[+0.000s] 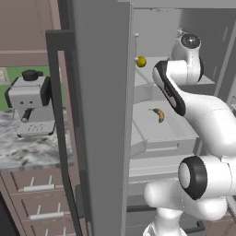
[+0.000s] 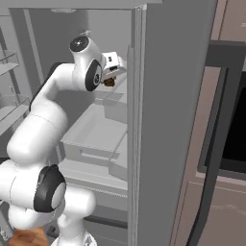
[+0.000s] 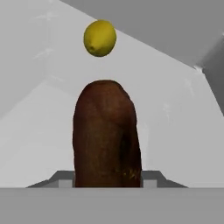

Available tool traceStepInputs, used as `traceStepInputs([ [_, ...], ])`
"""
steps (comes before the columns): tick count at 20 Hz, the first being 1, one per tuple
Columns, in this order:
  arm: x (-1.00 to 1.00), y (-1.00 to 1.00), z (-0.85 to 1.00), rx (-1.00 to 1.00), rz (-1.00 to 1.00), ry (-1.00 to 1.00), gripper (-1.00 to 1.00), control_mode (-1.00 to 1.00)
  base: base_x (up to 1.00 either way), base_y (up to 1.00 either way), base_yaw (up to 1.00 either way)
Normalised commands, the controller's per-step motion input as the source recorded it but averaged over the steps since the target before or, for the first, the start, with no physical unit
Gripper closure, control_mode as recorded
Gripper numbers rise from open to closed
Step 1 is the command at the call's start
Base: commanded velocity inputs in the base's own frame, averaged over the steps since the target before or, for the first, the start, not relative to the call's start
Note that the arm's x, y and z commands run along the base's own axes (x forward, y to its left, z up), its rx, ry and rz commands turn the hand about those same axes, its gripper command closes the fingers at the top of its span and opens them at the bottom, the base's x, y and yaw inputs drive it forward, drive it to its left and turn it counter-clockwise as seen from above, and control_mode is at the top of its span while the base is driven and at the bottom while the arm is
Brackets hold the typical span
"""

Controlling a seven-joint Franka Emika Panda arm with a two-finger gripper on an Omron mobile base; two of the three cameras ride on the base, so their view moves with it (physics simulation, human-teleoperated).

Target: Place the sweet potato in the correct fridge rack based on whether it is a fruit or vegetable. Finally, close the fridge door.

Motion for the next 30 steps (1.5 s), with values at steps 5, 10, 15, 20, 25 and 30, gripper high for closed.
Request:
traceStepInputs([
  [5, 0.59, -0.01, -0.02, 0.0, 0.0, 0.12, 1.0, -1.0, 0.0, 0.0, 0.0],
  [10, 0.45, -0.25, -0.13, 0.0, 0.0, 0.11, 1.0, -1.0, 0.0, 0.0, 0.0],
  [15, 0.52, -0.22, -0.1, 0.0, 0.0, 0.06, 1.0, -1.0, 0.0, 0.0, 0.0],
  [20, 0.39, -0.2, -0.48, 0.0, 0.0, 0.02, 1.0, -1.0, 0.0, 0.0, 0.0],
  [25, 0.64, -0.11, -0.53, 0.0, 0.0, 0.0, 1.0, -1.0, 0.0, 0.0, 0.0],
  [30, 0.18, -0.01, -0.43, 0.0, 0.04, -0.03, -1.0, -1.0, 0.0, 0.0, 0.0],
])
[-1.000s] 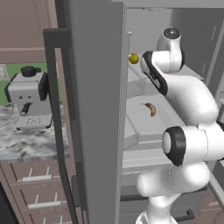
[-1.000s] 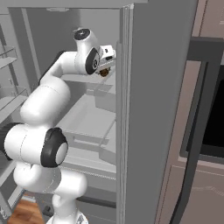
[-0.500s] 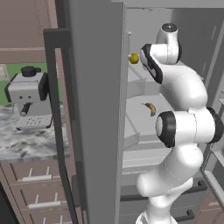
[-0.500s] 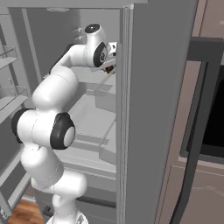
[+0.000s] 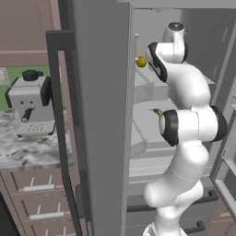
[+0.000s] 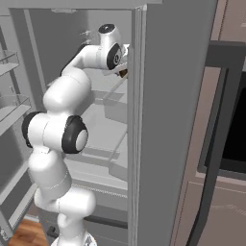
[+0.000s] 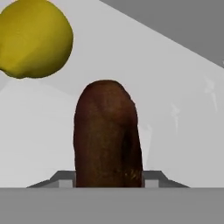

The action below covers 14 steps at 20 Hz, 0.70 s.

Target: Place the sweet potato in the correct fridge rack based on whether it is a fruit or vegetable. Finally, close the fridge door.

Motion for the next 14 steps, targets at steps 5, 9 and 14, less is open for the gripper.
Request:
traceStepInputs([
  [5, -0.48, 0.0, -0.14, 0.0, 0.02, -0.07, -1.0, -1.0, 0.0, 0.0, 0.0],
  [9, -0.72, 0.0, 0.0, 0.0, 0.0, -0.14, -1.0, -1.0, 0.0, 0.0, 0.0],
  [14, -1.0, 0.04, 0.25, 0.0, 0.0, -0.31, -1.0, -1.0, 0.0, 0.0, 0.0],
])
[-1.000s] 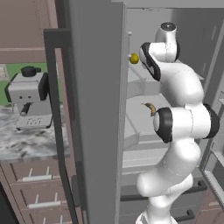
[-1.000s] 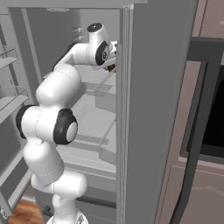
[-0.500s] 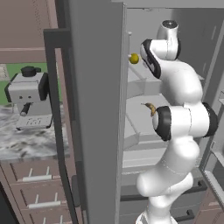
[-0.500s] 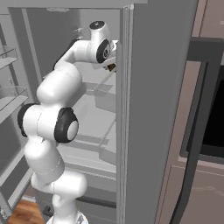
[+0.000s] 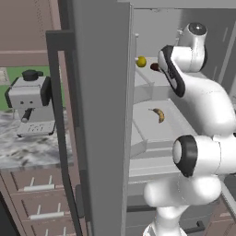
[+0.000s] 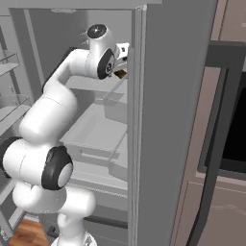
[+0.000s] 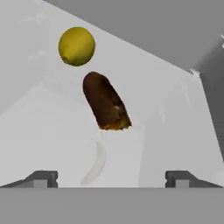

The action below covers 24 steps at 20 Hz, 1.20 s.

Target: Place the sweet potato in the correct fridge rack based on whether it is a fruit or vegetable. Finally, close the fridge door.

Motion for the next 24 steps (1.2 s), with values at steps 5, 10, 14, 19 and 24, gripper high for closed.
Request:
traceStepInputs([
  [5, -1.0, 0.2, 0.29, 0.01, 0.0, -0.12, -1.0, -1.0, 0.0, 0.0, 0.0],
  [10, -1.0, 0.34, 0.08, 0.08, 0.0, 0.05, -1.0, -1.0, 0.0, 0.0, 0.0],
  [14, -1.0, 0.3, 0.03, 0.15, 0.0, 0.13, -1.0, -1.0, 0.0, 0.0, 0.0],
  [19, -0.91, 0.26, -0.11, 0.25, 0.0, 0.28, -1.0, -1.0, 0.0, 0.0, 0.0],
  [24, -0.48, 0.23, -0.8, 0.11, 0.0, 0.26, -1.0, -1.0, 0.0, 0.0, 0.0],
])
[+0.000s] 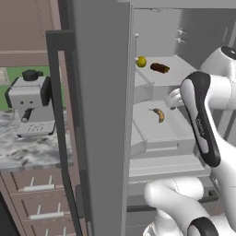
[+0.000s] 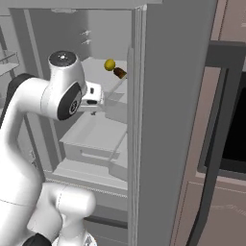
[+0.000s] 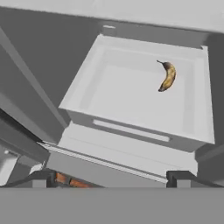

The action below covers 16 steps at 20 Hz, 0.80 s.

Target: Place the sweet potato in the correct fridge rack based on whether it is a fruit or vegetable. Finally, close the fridge door.

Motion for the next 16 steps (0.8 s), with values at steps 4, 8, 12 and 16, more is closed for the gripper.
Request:
traceStepInputs([
  [4, -0.24, 0.03, -0.92, -0.02, -0.04, 0.04, -1.0, -1.0, 0.0, 0.0, 0.0],
  [8, -0.09, -0.02, -0.69, -0.03, -0.12, -0.01, -1.0, -1.0, 0.0, 0.0, 0.0],
  [12, 0.0, 0.0, 0.0, 0.0, -0.02, 0.0, -1.0, -1.0, 0.0, 0.0, 0.0],
  [16, -0.01, 0.0, 0.0, 0.0, 0.0, 0.0, -1.0, -1.0, 0.0, 0.0, 0.0],
])
